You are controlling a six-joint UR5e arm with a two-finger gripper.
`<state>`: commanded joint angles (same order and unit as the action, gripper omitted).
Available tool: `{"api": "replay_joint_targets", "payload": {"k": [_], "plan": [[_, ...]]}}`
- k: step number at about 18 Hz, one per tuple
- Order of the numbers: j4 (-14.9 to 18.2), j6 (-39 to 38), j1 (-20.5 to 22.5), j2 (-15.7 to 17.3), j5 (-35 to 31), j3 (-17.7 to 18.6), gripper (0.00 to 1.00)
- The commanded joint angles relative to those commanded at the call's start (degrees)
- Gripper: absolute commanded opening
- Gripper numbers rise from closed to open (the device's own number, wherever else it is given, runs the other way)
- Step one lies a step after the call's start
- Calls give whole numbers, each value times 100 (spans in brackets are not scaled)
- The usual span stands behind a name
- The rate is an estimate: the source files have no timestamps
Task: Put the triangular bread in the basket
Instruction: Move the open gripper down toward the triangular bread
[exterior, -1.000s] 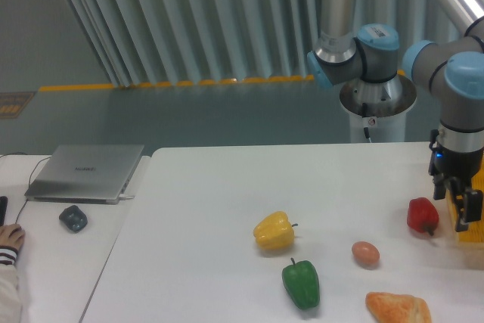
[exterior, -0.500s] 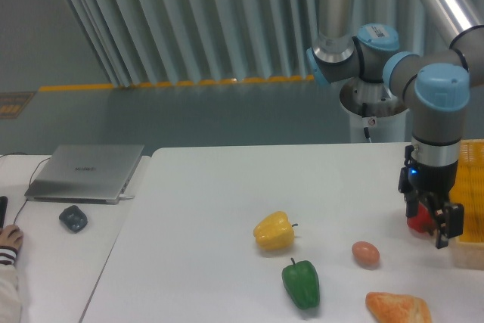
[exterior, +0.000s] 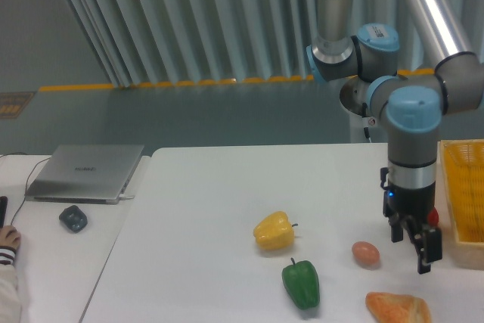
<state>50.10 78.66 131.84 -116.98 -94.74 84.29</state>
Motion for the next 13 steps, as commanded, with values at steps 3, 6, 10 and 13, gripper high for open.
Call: {"api": "replay_joint_targets", "payload": {"k": [3, 6, 10, 13], "plan": [[-9, -27, -18, -114, -19, -158, 100], [-44, -18, -18, -237, -19, -255, 100], [-158, -27, -18, -360, -36, -282, 100], [-167, -35, -18, -457, -36, -325, 100]]}}
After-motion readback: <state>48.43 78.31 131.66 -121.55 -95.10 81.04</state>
